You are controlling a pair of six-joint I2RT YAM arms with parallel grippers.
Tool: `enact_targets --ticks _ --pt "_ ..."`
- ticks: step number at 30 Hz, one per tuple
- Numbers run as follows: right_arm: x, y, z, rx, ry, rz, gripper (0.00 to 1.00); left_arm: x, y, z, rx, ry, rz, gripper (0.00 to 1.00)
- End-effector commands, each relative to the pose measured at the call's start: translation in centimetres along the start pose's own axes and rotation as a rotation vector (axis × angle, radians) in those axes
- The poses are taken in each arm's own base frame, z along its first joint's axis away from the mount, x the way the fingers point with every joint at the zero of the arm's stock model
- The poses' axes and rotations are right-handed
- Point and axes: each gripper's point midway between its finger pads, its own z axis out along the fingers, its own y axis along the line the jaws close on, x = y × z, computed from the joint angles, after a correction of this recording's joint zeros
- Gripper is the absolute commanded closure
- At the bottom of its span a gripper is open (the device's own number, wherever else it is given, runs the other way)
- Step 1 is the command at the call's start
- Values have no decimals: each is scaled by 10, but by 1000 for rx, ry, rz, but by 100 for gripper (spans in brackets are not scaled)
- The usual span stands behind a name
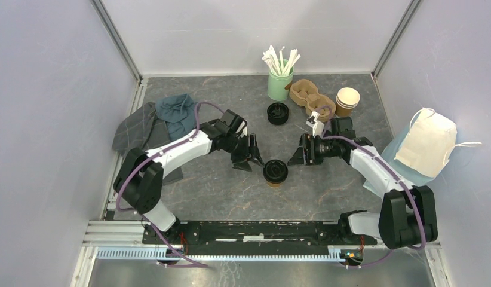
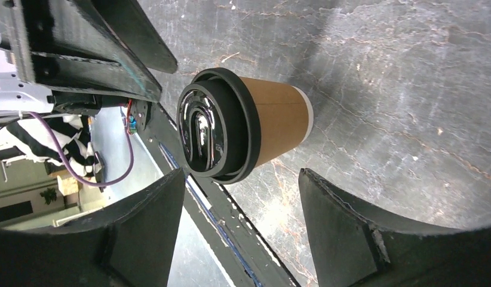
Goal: Pack the takeout coffee
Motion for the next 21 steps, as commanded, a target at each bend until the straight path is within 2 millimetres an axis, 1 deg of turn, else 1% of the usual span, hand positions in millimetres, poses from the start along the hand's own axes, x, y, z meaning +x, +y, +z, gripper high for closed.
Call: enact_targets --ticks 1,4,6,12,18,21 --pt "3 -9 -3 31 -20 4 30 -8 -9 -15 12 -31 66 36" --pt "6 -13 4 9 -10 14 43 -8 -1 -6 -11 -4 66 43" --pt "6 -15 8 -4 -8 18 46 -9 6 -1 -26 6 63 47" --pt "9 -16 14 -40 -2 26 48 -8 5 9 16 33 66 51" --pt "19 -18 19 -61 15 43 49 -5 6 11 28 37 58 49" --pt "20 -17 20 -64 22 43 49 -6 4 10 38 30 62 47"
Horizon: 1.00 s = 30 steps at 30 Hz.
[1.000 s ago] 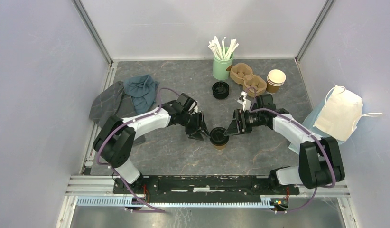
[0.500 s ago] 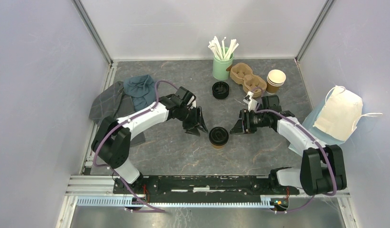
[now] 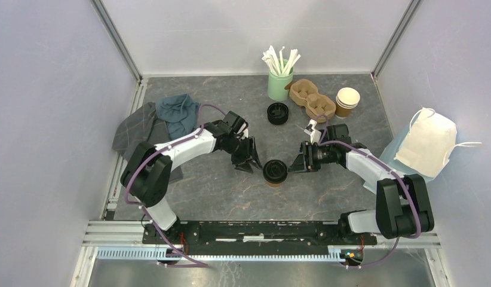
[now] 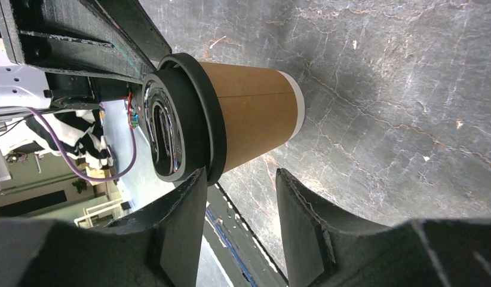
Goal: Pack the takeout coffee
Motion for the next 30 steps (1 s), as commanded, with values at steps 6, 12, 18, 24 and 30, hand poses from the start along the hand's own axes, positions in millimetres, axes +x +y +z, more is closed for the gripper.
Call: enact_targets --ticks 6,12,18,24,30 --pt "-1 4 5 -45 7 -26 49 -2 -11 -6 58 -20 60 45" --pt "-2 6 4 -50 5 -32 48 2 -9 -14 43 -35 56 43" --pt "1 2 7 -49 15 -26 48 0 -12 -18 36 -44 62 40" --pt "1 0 9 -47 18 -22 48 3 -14 -15 58 -15 67 37" --pt "3 -2 10 -43 26 -21 48 1 -15 -7 60 1 75 37"
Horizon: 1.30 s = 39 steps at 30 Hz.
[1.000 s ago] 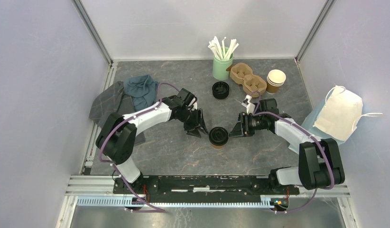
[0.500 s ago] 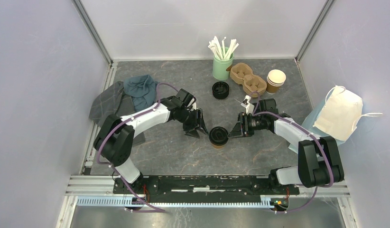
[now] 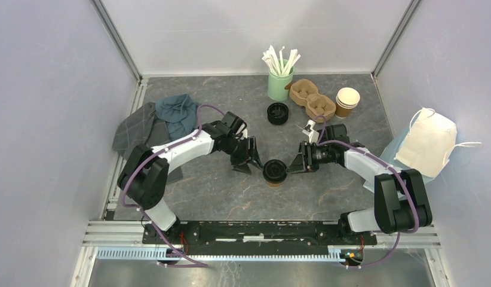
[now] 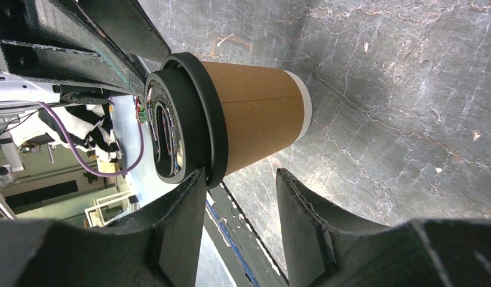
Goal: Pack the takeout coffee
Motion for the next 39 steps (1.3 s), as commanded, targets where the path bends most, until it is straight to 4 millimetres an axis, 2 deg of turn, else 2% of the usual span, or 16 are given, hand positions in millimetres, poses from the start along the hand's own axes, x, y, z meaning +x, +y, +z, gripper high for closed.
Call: enact_targets --ticks 1,6,8,12,17,20,22,24,25,28,31,35,39 --pt "0 -4 4 2 1 -32 48 -4 -8 3 32 13 58 37" --pt "1 -9 6 15 5 -24 48 -2 8 15 -10 34 38 42" --pt "3 -18 8 49 7 -13 49 0 20 21 -50 42 28 45" --pt "15 -62 11 248 37 -10 51 13 60 35 -172 76 -19 53" --pt "50 -115 6 542 146 -27 57 32 119 39 -355 122 -40 56" --pt "70 -138 -4 675 199 -52 57 54 149 45 -400 158 -70 57" --pt "76 -139 -6 679 219 -55 57 62 160 45 -422 169 -71 59" --pt "60 -120 1 595 205 -84 57 56 148 39 -393 146 -41 59" --pt "49 -105 5 530 186 -99 55 49 135 34 -357 123 -21 58" --pt "10 -57 16 343 144 -133 53 21 77 19 -203 54 39 51" --pt "-20 -21 21 217 115 -151 53 5 40 7 -116 25 65 46" --pt "-43 6 17 153 92 -172 52 -2 23 -2 -84 14 73 43" --pt "-56 21 10 145 83 -189 49 -2 16 -10 -53 4 67 38"
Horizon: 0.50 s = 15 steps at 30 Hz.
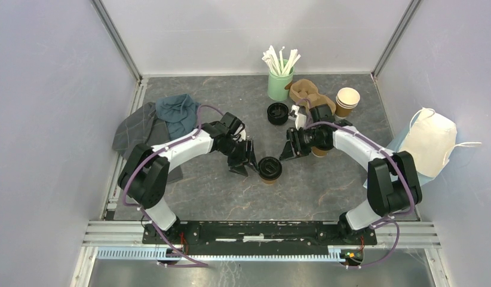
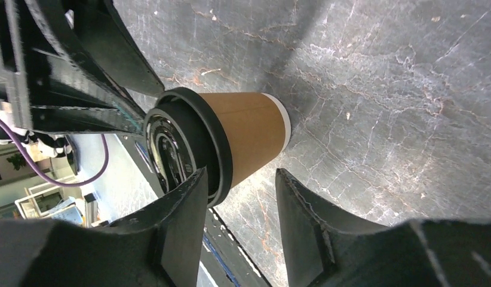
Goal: Pack the takeout coffee
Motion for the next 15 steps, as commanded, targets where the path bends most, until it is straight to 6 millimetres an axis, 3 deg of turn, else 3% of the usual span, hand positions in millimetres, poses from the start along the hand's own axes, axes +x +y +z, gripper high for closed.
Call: enact_targets --ticks 1,8,11,15 --pt "-18 13 -13 12 -13 -55 48 -7 -1 -12 -16 -38 38 37" --pt "-22 13 -31 47 -27 -42 44 -21 -19 -45 47 -94 43 28" --pt "-6 12 -33 32 -24 -16 41 -36 -23 -61 81 -140 41 26" --pt "19 20 -26 -49 -24 44 40 -55 -26 -55 113 -124 50 32"
